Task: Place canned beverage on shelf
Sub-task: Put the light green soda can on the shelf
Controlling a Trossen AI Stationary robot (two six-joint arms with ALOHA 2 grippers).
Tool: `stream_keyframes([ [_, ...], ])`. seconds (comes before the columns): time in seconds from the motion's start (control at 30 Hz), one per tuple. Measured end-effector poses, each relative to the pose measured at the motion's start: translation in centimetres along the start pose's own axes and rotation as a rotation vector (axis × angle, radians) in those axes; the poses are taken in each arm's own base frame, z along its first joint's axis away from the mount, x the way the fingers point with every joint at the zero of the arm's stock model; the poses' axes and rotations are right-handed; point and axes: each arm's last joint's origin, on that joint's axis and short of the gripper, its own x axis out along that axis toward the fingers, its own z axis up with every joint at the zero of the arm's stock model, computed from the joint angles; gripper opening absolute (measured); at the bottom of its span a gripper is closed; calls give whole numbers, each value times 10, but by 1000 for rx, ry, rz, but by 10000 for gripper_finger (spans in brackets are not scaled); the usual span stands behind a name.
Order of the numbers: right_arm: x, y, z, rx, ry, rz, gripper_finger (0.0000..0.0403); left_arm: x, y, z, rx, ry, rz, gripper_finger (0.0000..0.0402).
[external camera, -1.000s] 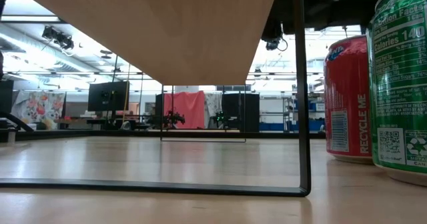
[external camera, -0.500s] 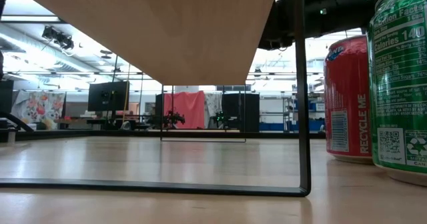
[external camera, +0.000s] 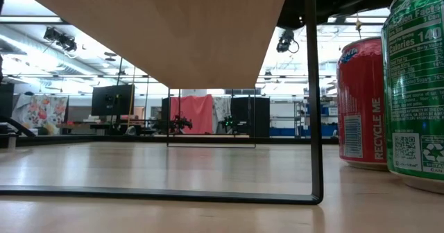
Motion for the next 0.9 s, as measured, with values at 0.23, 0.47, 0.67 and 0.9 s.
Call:
stream_keyframes([
  [0.23, 8, 10, -7, 2, -31, 146, 348, 15, -21, -13, 47, 62, 11, 396],
  [0.47, 9, 9, -6, 6, -48, 114, 348, 27, -36, -28, 19, 142, 54, 396],
  [0.67, 9, 9, -7, 1, -32, 95, 348, 53, -45, -38, 99, 218, 109, 396],
  [0.9, 9, 9, -8, -3, -29, 92, 348, 70, -39, -37, 123, 259, 153, 396],
])
